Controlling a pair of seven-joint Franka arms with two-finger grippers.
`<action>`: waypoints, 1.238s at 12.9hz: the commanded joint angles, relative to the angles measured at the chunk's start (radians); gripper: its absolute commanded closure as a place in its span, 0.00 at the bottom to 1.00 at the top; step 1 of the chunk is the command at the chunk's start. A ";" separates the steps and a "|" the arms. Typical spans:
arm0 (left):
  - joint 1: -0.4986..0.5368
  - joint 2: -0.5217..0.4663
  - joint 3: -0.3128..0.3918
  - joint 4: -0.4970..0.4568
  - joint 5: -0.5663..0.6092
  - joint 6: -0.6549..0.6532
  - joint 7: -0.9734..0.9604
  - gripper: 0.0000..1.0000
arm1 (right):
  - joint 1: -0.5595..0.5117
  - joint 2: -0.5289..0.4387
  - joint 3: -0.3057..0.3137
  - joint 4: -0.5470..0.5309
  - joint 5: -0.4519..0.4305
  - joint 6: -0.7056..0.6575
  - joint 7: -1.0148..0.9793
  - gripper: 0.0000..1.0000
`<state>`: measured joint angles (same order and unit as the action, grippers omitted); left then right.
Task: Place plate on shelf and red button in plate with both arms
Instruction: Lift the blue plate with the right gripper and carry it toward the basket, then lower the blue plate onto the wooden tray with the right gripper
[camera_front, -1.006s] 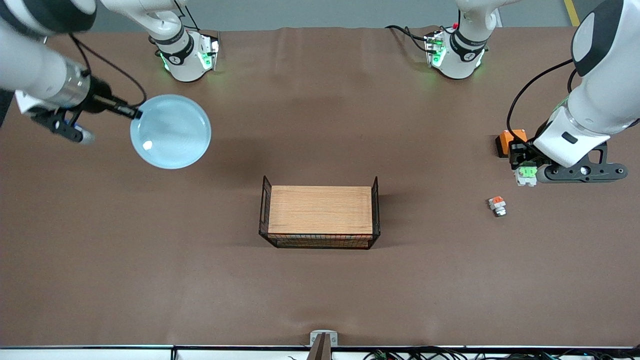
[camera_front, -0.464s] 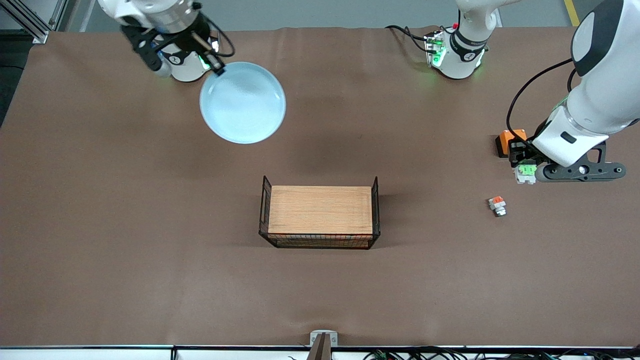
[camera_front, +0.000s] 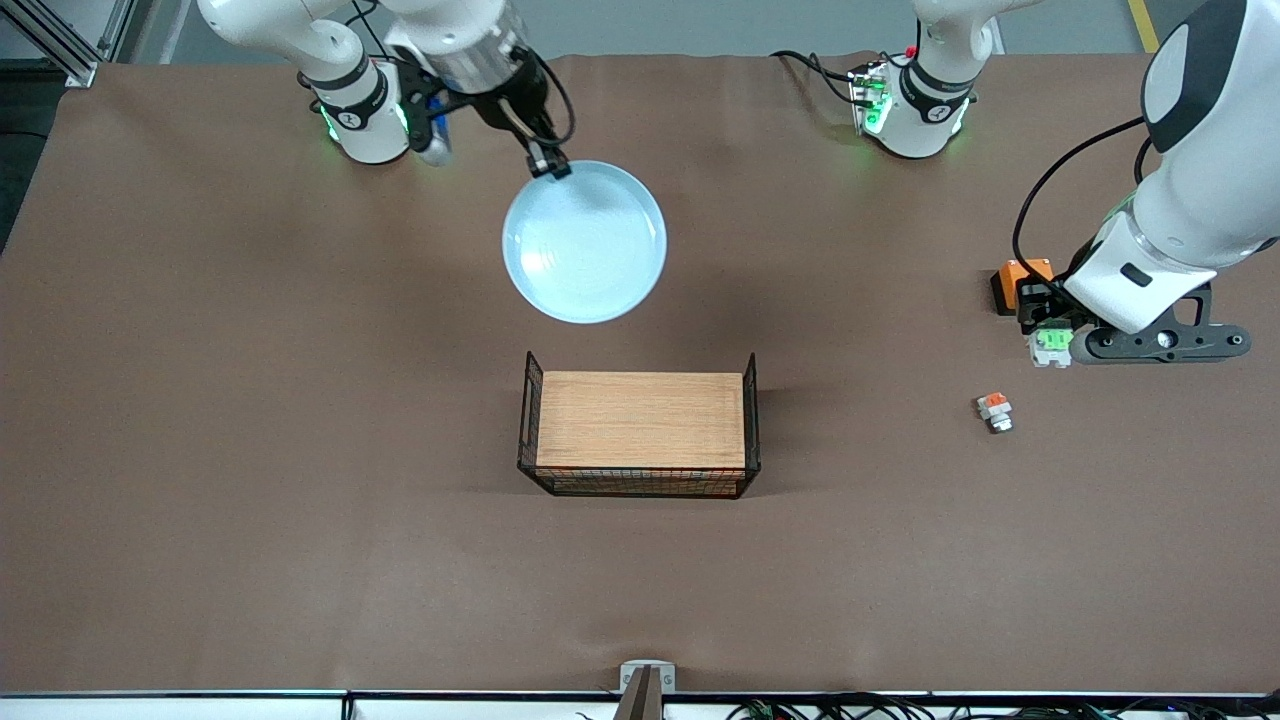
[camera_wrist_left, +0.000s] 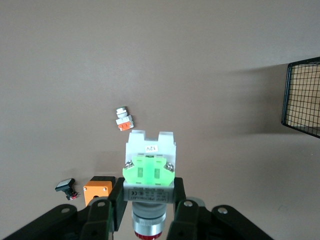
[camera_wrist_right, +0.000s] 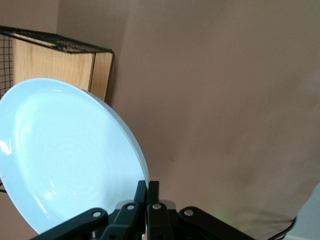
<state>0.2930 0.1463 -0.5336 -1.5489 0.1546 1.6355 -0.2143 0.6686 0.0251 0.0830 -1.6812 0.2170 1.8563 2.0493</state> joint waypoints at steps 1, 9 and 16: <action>0.005 -0.013 -0.006 0.003 -0.015 -0.014 -0.011 0.99 | 0.046 0.108 -0.012 0.089 0.008 0.044 0.104 1.00; 0.006 -0.007 -0.005 0.003 -0.035 0.000 -0.016 0.99 | 0.034 0.337 -0.017 0.212 -0.065 0.112 0.040 1.00; 0.002 -0.002 -0.005 -0.003 -0.036 0.003 -0.017 0.99 | -0.029 0.458 -0.020 0.213 -0.056 0.208 0.052 1.00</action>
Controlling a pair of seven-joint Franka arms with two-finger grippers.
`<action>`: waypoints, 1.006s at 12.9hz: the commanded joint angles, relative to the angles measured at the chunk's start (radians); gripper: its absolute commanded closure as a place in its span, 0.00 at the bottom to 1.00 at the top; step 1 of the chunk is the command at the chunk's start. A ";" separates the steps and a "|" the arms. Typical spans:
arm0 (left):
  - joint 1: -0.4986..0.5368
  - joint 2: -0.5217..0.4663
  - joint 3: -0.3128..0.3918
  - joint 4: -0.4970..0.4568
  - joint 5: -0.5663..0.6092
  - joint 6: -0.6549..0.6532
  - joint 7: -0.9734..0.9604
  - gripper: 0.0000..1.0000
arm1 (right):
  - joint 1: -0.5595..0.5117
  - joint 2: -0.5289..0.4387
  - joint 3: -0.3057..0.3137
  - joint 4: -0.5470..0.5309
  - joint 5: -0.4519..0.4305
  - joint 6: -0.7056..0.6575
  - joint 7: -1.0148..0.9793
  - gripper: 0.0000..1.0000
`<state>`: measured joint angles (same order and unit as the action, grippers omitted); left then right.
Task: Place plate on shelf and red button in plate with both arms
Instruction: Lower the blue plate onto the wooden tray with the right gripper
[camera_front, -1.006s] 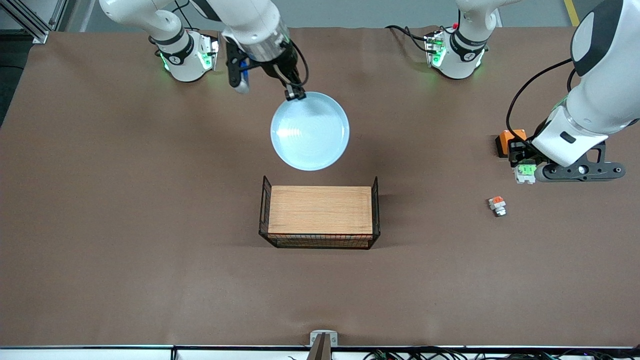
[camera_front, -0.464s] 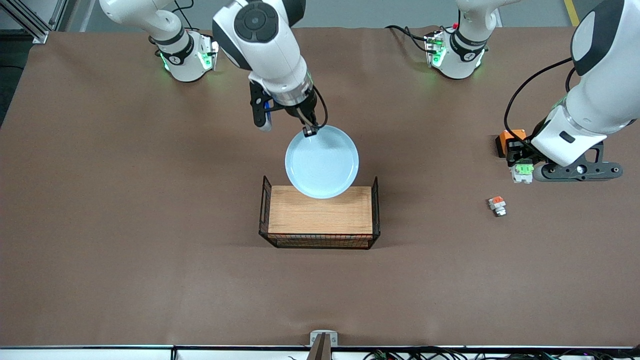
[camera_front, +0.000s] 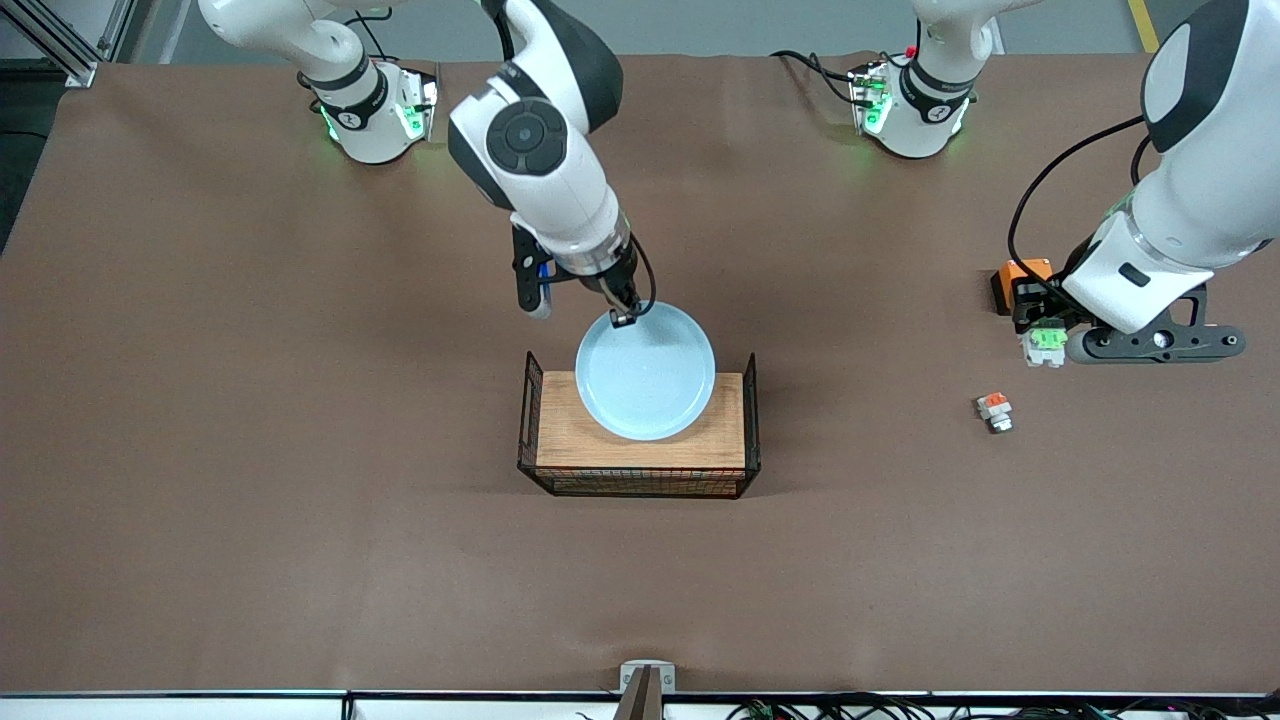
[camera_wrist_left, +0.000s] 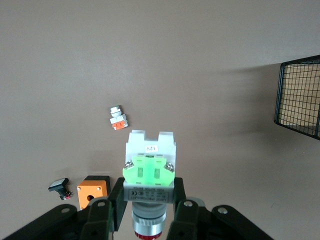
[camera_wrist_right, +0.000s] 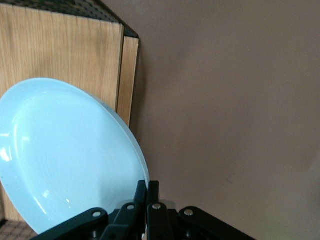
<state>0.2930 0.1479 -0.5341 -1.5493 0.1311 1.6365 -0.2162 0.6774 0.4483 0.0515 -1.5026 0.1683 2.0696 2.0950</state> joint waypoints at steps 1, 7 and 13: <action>0.002 -0.002 -0.006 -0.003 -0.013 0.002 -0.015 0.99 | -0.033 0.046 0.011 0.035 -0.013 0.001 0.005 1.00; -0.003 0.007 -0.006 0.000 -0.013 0.011 -0.037 0.99 | -0.024 0.101 0.010 0.036 -0.062 0.064 0.007 1.00; -0.040 0.006 -0.017 0.015 -0.070 0.011 -0.143 0.99 | -0.013 0.142 0.010 0.061 -0.085 0.081 0.005 0.96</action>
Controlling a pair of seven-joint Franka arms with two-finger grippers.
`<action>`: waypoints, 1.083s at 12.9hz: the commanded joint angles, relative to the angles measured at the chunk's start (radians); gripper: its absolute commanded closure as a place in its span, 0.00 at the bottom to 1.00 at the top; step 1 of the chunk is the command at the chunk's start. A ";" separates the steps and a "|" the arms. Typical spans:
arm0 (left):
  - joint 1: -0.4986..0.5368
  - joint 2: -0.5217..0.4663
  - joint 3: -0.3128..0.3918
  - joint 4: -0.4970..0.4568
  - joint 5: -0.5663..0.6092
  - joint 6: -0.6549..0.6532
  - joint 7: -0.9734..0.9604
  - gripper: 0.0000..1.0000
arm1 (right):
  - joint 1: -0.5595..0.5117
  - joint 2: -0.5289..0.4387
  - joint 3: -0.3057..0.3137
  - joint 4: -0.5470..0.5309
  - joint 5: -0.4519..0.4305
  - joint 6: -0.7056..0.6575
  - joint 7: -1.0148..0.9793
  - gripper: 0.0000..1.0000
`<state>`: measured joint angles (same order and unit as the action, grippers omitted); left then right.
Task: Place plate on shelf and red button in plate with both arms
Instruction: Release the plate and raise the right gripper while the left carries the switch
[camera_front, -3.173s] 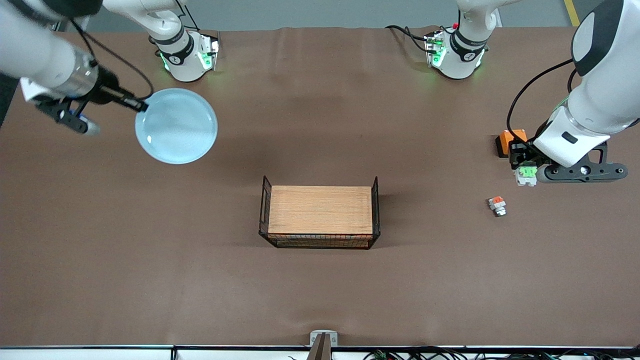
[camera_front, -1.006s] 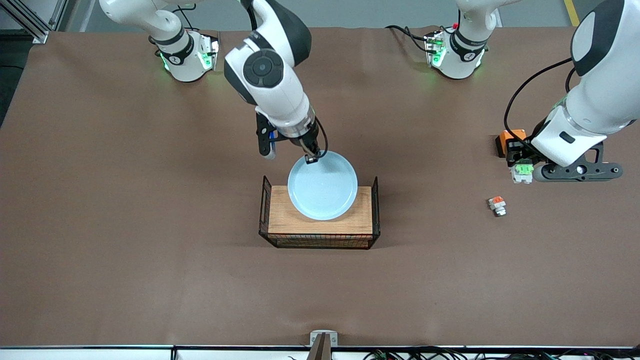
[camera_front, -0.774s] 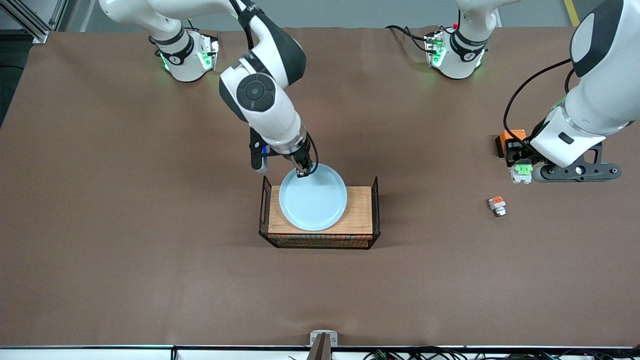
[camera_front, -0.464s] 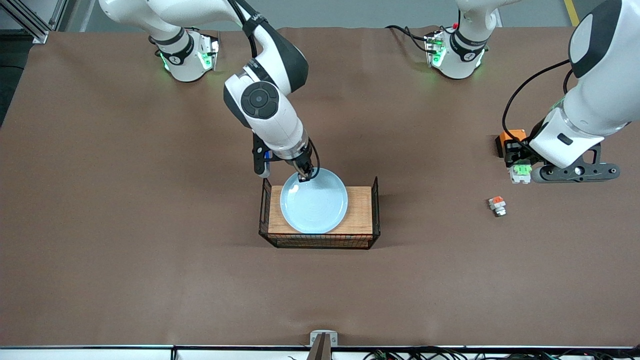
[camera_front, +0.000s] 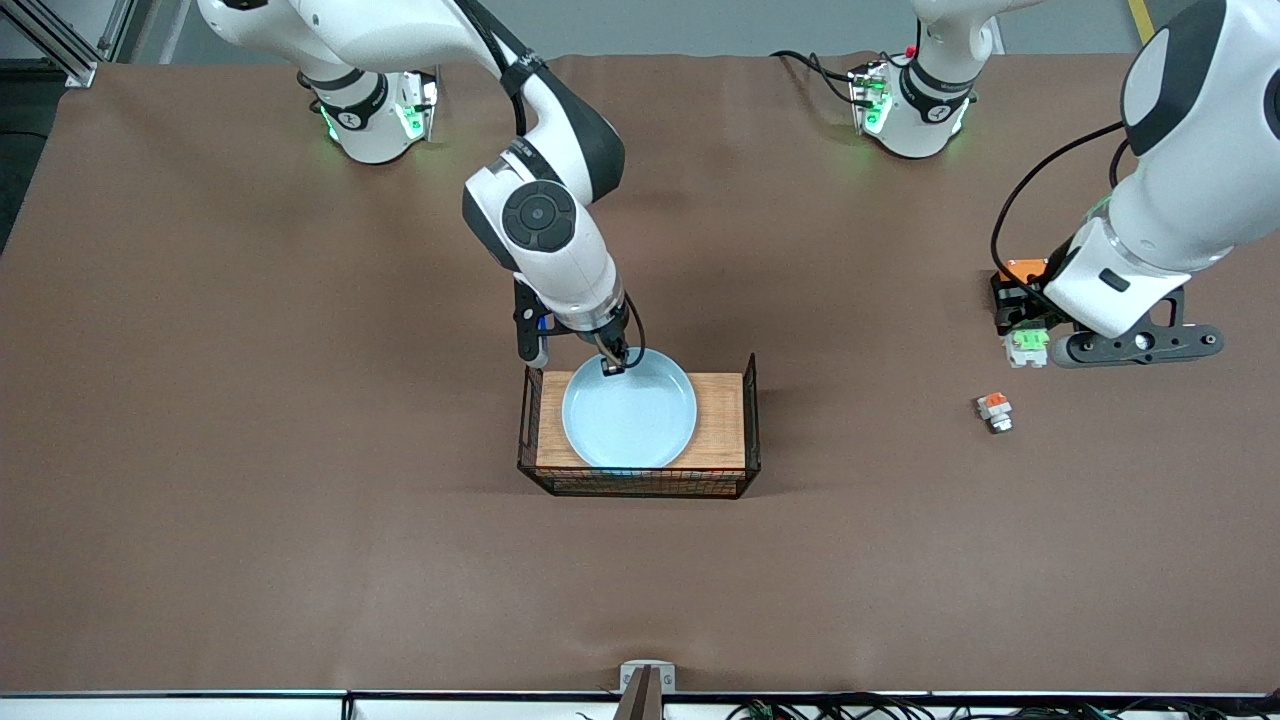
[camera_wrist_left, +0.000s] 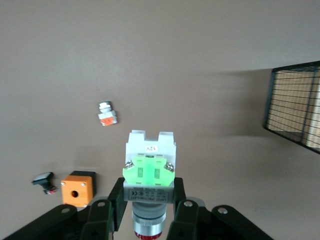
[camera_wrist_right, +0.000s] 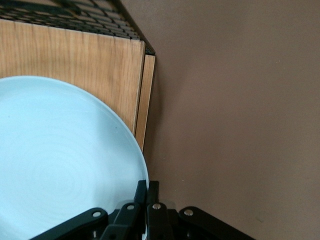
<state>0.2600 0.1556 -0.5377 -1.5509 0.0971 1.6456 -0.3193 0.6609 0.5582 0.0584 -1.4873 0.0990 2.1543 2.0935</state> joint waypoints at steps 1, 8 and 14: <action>-0.018 -0.001 -0.024 0.040 -0.045 0.002 -0.075 0.99 | 0.003 0.032 0.003 0.045 -0.016 -0.005 0.005 0.89; -0.200 0.031 -0.068 0.051 -0.043 0.003 -0.378 0.99 | -0.017 -0.009 0.006 0.119 -0.005 -0.139 -0.030 0.01; -0.413 0.199 -0.061 0.123 -0.033 0.159 -0.687 0.99 | -0.049 -0.239 0.003 0.142 -0.007 -0.486 -0.456 0.01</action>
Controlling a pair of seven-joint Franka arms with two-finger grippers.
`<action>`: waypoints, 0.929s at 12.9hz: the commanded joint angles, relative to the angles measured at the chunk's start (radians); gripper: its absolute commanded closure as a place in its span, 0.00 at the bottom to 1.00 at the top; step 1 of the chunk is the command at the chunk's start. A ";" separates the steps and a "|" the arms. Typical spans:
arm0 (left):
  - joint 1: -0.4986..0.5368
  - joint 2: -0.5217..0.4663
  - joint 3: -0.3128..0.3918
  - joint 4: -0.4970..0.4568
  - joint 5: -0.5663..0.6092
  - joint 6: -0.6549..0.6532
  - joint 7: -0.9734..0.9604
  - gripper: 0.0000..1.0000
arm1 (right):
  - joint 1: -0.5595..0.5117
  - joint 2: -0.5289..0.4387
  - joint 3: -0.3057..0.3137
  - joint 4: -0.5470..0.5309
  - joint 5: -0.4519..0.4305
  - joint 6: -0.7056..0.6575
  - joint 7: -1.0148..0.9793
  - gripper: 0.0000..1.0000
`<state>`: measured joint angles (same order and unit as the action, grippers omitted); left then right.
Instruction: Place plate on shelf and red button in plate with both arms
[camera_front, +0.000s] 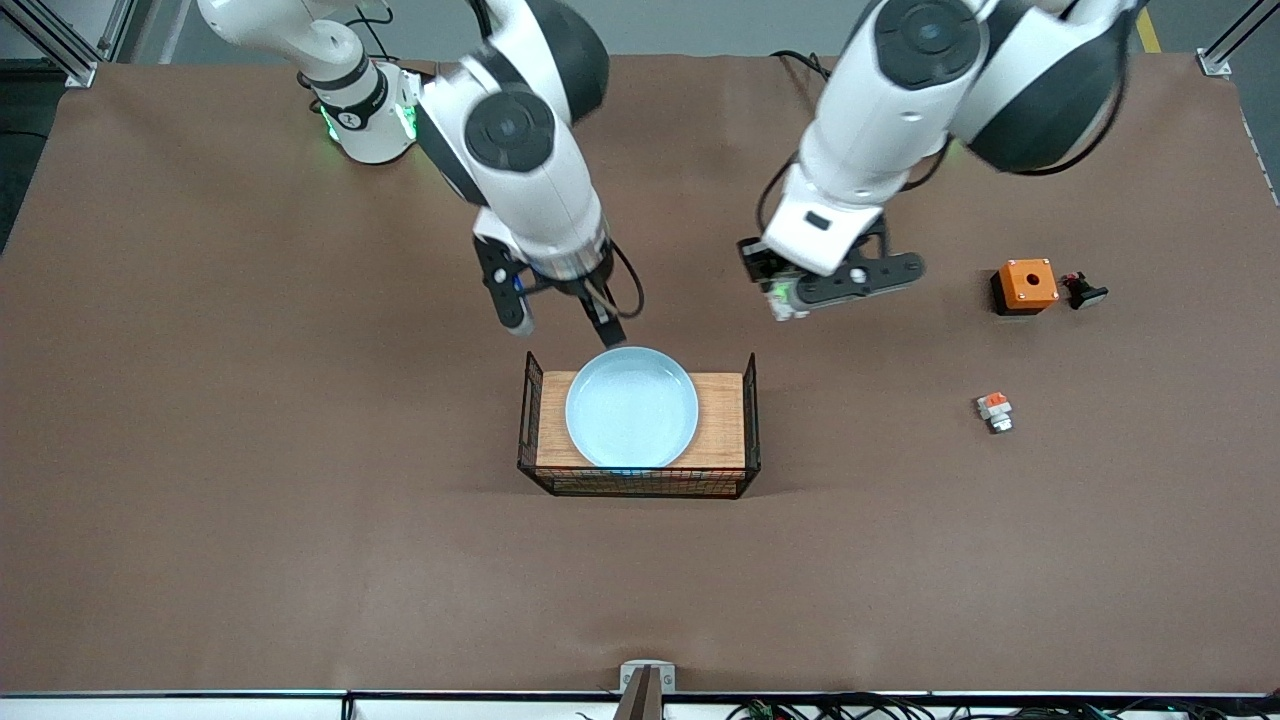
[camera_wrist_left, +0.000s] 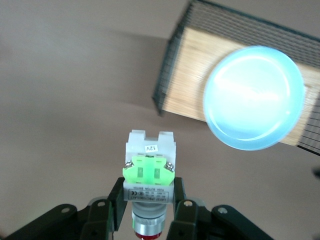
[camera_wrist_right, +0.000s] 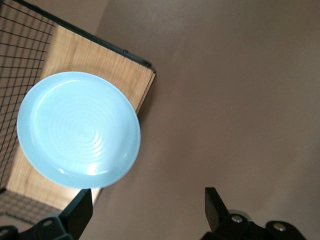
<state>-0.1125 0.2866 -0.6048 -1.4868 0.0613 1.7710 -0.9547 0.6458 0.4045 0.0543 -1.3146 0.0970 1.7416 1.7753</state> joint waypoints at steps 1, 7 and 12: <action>-0.061 0.097 0.007 0.063 0.003 0.089 -0.094 0.99 | -0.055 -0.119 0.007 -0.034 -0.005 -0.118 -0.216 0.01; -0.174 0.331 0.011 0.149 0.195 0.287 -0.193 0.98 | -0.310 -0.265 0.007 -0.046 -0.005 -0.299 -0.880 0.01; -0.191 0.425 0.028 0.152 0.296 0.364 -0.187 0.81 | -0.483 -0.334 0.007 -0.126 -0.006 -0.293 -1.213 0.01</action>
<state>-0.2863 0.6769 -0.5920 -1.3812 0.3216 2.1236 -1.1346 0.2197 0.1097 0.0424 -1.3879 0.0941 1.4336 0.6511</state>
